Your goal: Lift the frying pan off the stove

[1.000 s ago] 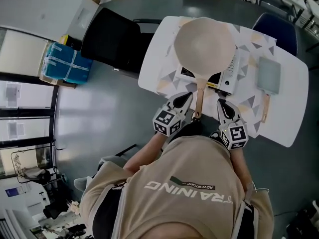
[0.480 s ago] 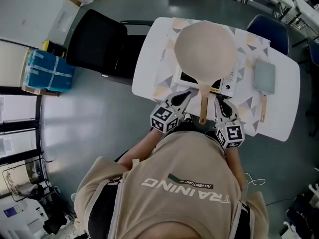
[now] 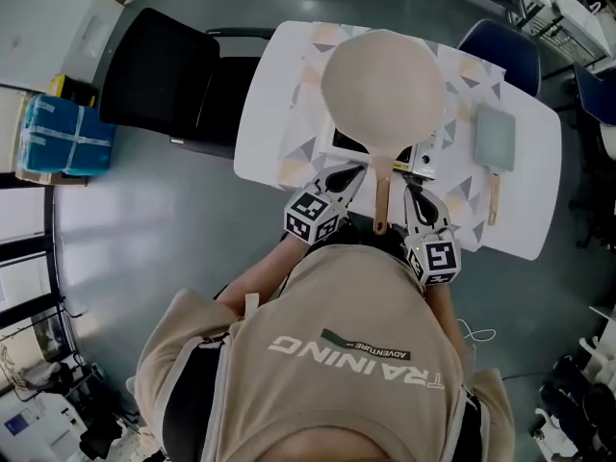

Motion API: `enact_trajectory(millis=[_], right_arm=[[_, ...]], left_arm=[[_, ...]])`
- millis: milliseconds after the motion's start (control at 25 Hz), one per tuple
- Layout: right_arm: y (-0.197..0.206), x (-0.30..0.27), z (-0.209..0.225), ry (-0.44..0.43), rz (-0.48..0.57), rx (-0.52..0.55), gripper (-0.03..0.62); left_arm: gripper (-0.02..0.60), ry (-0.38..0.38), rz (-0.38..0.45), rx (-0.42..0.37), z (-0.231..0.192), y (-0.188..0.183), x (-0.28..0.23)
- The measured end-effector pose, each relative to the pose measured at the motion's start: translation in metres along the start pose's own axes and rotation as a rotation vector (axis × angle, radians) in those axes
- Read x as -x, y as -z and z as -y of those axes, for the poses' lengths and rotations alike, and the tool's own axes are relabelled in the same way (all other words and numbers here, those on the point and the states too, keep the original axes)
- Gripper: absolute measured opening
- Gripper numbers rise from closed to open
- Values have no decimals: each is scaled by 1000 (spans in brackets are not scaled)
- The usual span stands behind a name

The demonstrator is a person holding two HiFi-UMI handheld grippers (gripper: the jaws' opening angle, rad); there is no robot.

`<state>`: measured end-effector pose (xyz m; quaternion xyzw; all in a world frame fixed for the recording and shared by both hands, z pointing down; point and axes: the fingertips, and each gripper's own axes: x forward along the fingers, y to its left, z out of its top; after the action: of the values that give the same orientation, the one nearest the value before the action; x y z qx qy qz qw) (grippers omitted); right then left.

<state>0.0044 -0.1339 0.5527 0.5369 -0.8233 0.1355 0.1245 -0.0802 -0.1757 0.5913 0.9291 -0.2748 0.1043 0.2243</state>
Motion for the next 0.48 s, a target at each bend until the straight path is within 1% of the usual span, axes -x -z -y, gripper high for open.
enact_trajectory(millis=[160, 320, 400, 480], right_arm=[[-3, 1, 6, -34, 10, 7, -3], [-10, 0, 9, -83, 32, 23, -3], [-10, 2, 15, -97, 37, 30, -3], [-5, 5, 23, -105, 32, 20, -3]], left_arm=[[0, -15, 2, 3, 11, -4, -4], [0, -53, -4, 4, 14, -7, -3], [1, -57, 4, 35, 15, -6, -5], [2, -49, 29, 107, 17, -5, -7]])
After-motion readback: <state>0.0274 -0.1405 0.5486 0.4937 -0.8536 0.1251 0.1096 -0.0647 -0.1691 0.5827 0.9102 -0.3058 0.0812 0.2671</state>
